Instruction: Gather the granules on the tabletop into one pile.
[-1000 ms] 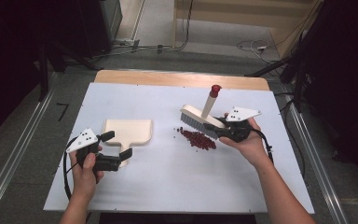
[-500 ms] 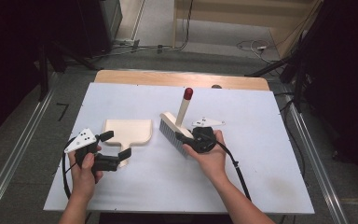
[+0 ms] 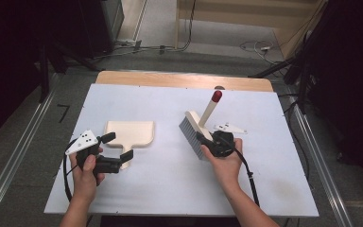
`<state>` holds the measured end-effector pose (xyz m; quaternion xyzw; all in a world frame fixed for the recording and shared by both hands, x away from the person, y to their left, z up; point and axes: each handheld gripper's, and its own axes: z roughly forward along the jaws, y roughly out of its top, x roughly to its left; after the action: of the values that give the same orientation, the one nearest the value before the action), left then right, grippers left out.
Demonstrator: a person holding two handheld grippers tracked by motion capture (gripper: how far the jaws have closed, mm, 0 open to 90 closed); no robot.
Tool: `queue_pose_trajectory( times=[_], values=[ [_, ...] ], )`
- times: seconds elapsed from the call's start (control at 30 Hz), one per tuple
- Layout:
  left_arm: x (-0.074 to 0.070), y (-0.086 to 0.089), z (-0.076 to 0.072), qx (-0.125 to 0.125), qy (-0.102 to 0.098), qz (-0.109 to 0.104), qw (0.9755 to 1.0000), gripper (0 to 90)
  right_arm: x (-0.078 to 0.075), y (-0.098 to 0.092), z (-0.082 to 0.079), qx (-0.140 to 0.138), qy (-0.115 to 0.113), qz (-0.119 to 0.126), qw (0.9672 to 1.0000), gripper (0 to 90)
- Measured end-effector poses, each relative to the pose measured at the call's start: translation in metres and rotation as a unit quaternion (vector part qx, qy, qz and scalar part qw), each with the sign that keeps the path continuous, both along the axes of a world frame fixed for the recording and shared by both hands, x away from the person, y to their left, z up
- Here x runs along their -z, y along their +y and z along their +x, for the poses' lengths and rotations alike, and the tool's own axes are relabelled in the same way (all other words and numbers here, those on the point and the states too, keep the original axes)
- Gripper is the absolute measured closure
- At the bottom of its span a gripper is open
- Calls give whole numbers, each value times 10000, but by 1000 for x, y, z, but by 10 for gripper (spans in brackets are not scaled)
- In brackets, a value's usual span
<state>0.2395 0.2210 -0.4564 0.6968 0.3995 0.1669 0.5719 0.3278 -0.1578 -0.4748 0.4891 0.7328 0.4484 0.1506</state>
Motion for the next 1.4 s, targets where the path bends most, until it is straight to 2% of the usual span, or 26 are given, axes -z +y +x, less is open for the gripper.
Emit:
queue_pose_trajectory(
  times=[0.07,0.13,0.2,0.23,0.3,0.37,0.4,0.47,0.5,0.6,0.67,0.7,0.73,0.77,0.83,0.87,1.0,1.1,1.23,1.4],
  values=[
    [0,-1,0,3,-5,2,10000,0,-1,-4,-1,-29,24,52,10000,656],
    [0,0,0,3,-2,6,10000,0,-3,-8,-2,-124,30,210,9997,656],
    [0,0,0,6,-5,-3,10000,0,-7,-14,-3,-290,-81,327,9990,656],
    [0,0,0,8,-11,-11,10000,0,-11,-16,-2,-426,-134,378,9983,656],
    [0,1,-1,4,-11,1,10000,0,-17,-22,-1,-771,-288,321,9961,656],
    [0,2,0,2,-15,-7,10000,0,-23,-28,-1,-1225,-470,158,9912,656],
    [0,1,0,1,-15,-20,10000,0,-24,-30,-1,-1369,-467,131,9894,656],
    [0,1,0,3,-9,-21,10000,0,-27,-37,-1,-1844,-478,12,9817,656],
    [0,1,0,4,-4,-17,10000,0,-28,-39,-2,-2101,-481,-45,9765,656],
    [0,0,1,3,9,-1,10000,0,-23,-44,-7,-2889,-364,-113,9566,656],
    [1,-1,1,0,13,0,10000,0,-16,-43,-11,-3241,-274,-203,9454,656],
    [1,-1,1,4,15,-4,10000,0,-11,-43,-12,-3354,-280,-302,9412,656],
    [1,-2,1,7,19,7,10000,0,-7,-42,-13,-3406,-346,-403,9387,656],
    [1,-2,1,8,19,5,10000,0,-3,-43,-12,-3421,-486,-406,9375,656],
    [1,-2,1,25,13,23,10000,0,-2,-44,-7,-3339,-585,-432,9398,656],
    [0,-2,1,28,18,24,10000,0,-1,-45,-4,-3308,-714,-539,9394,656],
    [1,-2,0,30,16,29,10000,0,-1,-43,5,-3337,-835,-631,9368,656],
    [1,-1,0,16,8,15,10000,0,-2,-42,11,-3328,-833,-694,9368,656],
    [0,-1,0,19,-13,0,10000,0,-1,-44,20,-3258,-777,-643,9400,656],
    [0,-1,0,12,-12,-1,10000,0,-1,-48,29,-3088,-764,-575,9463,656]
  ],
)
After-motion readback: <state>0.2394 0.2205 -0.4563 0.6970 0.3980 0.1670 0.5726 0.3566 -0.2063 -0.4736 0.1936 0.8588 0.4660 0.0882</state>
